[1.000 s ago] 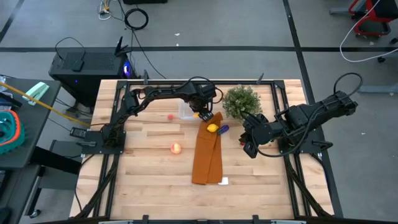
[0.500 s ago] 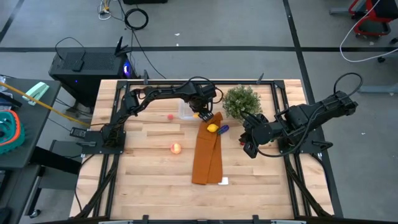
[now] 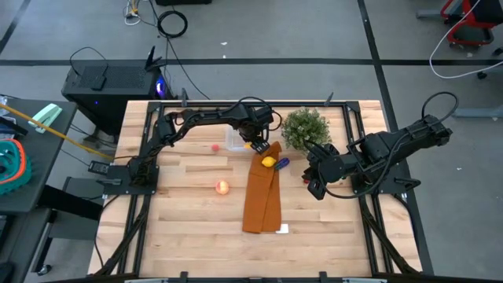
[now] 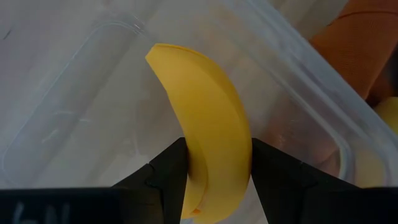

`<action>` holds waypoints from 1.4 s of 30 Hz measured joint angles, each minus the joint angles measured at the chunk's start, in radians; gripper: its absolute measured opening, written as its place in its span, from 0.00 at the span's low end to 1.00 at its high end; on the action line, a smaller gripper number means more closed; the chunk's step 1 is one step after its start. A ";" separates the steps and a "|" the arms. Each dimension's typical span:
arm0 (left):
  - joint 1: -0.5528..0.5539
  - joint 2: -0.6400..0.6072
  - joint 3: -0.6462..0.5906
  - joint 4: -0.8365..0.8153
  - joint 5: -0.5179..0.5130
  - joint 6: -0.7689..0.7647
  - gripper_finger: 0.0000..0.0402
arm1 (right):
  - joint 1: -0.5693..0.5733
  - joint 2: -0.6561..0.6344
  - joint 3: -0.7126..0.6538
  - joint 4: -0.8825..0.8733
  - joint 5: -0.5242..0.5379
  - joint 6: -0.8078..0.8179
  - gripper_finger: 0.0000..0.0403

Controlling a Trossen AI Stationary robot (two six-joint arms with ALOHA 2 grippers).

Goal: Pick and placing Produce into tupperware
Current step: Put the yellow banana into the transparent bin

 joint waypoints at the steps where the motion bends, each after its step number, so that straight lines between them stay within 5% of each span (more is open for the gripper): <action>1: 0.000 0.000 0.000 0.000 0.000 -0.003 0.43 | 0.000 0.000 0.000 0.000 0.000 0.000 0.24; 42: 0.003 0.013 -0.001 -0.001 -0.003 -0.041 0.46 | 0.000 0.000 0.000 0.001 -0.001 0.003 0.24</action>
